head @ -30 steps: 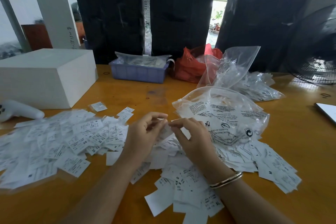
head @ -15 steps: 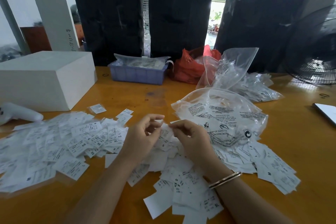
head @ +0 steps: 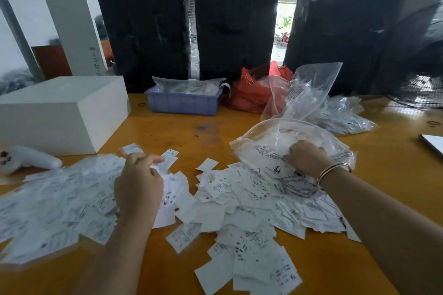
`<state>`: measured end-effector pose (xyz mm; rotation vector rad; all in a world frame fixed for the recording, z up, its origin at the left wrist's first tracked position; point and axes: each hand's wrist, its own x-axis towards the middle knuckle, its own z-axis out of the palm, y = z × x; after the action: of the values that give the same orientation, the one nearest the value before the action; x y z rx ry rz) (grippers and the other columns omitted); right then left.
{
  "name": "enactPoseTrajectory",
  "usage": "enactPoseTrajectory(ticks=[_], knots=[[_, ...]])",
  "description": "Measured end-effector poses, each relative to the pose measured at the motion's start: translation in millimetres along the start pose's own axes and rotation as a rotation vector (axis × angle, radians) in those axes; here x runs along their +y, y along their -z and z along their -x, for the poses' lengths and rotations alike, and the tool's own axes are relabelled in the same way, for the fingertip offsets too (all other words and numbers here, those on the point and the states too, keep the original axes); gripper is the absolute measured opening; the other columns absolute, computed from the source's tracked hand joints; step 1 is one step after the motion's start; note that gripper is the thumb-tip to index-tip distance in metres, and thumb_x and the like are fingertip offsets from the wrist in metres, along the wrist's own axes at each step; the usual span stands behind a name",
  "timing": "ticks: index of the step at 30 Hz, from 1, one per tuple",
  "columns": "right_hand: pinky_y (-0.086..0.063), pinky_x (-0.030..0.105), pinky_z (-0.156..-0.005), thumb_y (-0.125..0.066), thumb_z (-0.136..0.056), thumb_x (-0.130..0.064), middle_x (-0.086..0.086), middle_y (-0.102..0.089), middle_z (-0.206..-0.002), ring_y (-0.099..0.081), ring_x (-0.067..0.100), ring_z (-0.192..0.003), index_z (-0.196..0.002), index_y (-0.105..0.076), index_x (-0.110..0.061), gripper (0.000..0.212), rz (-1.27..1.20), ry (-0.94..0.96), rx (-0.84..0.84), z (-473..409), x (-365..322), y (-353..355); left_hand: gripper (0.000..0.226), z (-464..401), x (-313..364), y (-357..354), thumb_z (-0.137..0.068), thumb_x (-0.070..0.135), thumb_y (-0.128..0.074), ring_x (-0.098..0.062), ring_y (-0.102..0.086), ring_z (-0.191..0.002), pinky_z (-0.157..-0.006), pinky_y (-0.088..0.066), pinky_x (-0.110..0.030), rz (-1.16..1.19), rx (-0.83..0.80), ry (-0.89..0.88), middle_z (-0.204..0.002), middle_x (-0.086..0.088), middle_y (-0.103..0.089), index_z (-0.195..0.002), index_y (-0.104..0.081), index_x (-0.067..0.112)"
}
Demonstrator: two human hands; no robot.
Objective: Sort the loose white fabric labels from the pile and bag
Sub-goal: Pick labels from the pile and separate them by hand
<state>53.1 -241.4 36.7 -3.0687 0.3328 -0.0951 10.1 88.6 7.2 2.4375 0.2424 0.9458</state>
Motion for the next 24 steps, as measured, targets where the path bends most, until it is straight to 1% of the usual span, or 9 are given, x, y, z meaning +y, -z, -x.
enactPoseTrajectory(ticks=[2, 5, 9, 13, 16, 18, 20, 22, 24], knots=[[-0.036, 0.04, -0.093, -0.047, -0.094, -0.035, 0.005, -0.062, -0.106, -0.056, 0.024, -0.099, -0.1, -0.066, -0.012, 0.03, -0.013, 0.009, -0.006, 1.2, -2.6, -0.6, 0.028, -1.6, -3.7, -2.1, -0.084, -0.001, -0.063, -0.026, -0.058, -0.087, -0.063, -0.036, -0.029, -0.112, -0.044, 0.012, -0.114, -0.008, -0.064, -0.095, -0.072, 0.023], [-0.037, 0.038, -0.093, -0.051, -0.09, -0.025, 0.002, -0.067, -0.098, -0.059, 0.023, -0.092, -0.094, -0.07, -0.017, 0.021, -0.084, 0.008, 0.09, 4.7, -8.2, 1.6, 0.025, -1.9, -7.9, -3.9, -0.084, 0.006, -0.066, -0.025, -0.051, -0.098, -0.072, -0.034, -0.038, -0.239, -0.118, 0.044, -0.107, -0.003, -0.068, -0.09, -0.073, 0.029], [-0.041, 0.039, -0.093, -0.055, -0.087, -0.017, 0.0, -0.067, -0.09, -0.057, 0.021, -0.085, -0.084, -0.07, -0.018, 0.016, -0.238, -0.032, 0.161, 9.0, -8.2, 2.7, 0.022, 0.1, -5.6, -1.5, -0.084, 0.012, -0.065, -0.025, -0.041, -0.112, -0.085, -0.033, -0.044, -0.284, -0.151, 0.05, -0.118, 0.0, -0.064, -0.089, -0.073, 0.032], [-0.045, 0.043, -0.09, -0.06, -0.086, -0.02, 0.0, -0.066, -0.083, -0.055, 0.019, -0.077, -0.075, -0.065, -0.015, 0.013, -0.43, -0.04, 0.292, 9.6, -4.1, 4.9, 0.027, 2.8, 5.1, -1.7, -0.077, -0.001, -0.065, -0.031, -0.047, -0.109, -0.082, -0.034, -0.041, -0.083, -0.043, -0.214, -0.109, -0.005, -0.066, -0.088, -0.073, 0.022], [-0.044, 0.044, -0.091, -0.061, -0.087, -0.025, -0.002, -0.066, -0.081, -0.057, 0.019, -0.08, -0.08, -0.069, -0.017, 0.014, -0.528, 0.02, 0.467, 9.6, -7.7, 10.4, 0.027, 8.9, 17.7, -4.3, -0.079, -0.005, -0.064, -0.028, -0.054, -0.104, -0.083, -0.039, -0.039, 0.086, -0.115, -0.429, -0.103, -0.003, -0.068, -0.089, -0.074, 0.018], [-0.041, 0.039, -0.09, -0.058, -0.09, -0.026, -0.002, -0.069, -0.087, -0.059, 0.018, -0.084, -0.089, -0.071, -0.017, 0.016, -0.401, 0.086, 0.4, 8.7, -10.7, 11.6, 0.027, 14.0, 23.1, -6.6, -0.081, -0.005, -0.064, -0.025, -0.056, -0.101, -0.087, -0.043, -0.041, 0.155, -0.198, -0.498, -0.1, 0.001, -0.068, -0.09, -0.074, 0.018], [-0.04, 0.036, -0.089, -0.053, -0.092, -0.022, 0.001, -0.067, -0.103, -0.059, 0.021, -0.095, -0.099, -0.067, -0.015, 0.017, -0.177, 0.114, 0.203, 8.5, -12.6, 6.7, 0.027, 17.6, 24.9, -8.2, -0.082, -0.003, -0.063, -0.02, -0.054, -0.099, -0.086, -0.045, -0.041, 0.2, -0.266, -0.523, -0.097, 0.006, -0.066, -0.09, -0.074, 0.021], [-0.046, 0.035, -0.082, -0.051, -0.091, -0.014, 0.01, -0.065, -0.105, -0.058, 0.027, -0.092, -0.088, -0.061, -0.008, 0.012, -0.088, 0.073, 0.074, 9.1, -11.4, 1.7, 0.028, 19.4, 24.2, -9.3, -0.084, -0.002, -0.062, -0.015, -0.052, -0.097, -0.086, -0.046, -0.041, 0.233, -0.309, -0.538, -0.095, 0.011, -0.064, -0.091, -0.073, 0.023], [-0.052, 0.037, -0.079, -0.05, -0.089, -0.007, 0.014, -0.065, -0.098, -0.061, 0.029, -0.086, -0.086, -0.064, -0.003, 0.015, -0.094, 0.036, 0.071, 9.5, -10.9, 0.4, 0.029, 19.8, 24.4, -8.9, -0.085, 0.0, -0.061, -0.011, -0.05, -0.097, -0.087, -0.044, -0.038, 0.249, -0.331, -0.543, -0.095, 0.016, -0.06, -0.092, -0.073, 0.025]])
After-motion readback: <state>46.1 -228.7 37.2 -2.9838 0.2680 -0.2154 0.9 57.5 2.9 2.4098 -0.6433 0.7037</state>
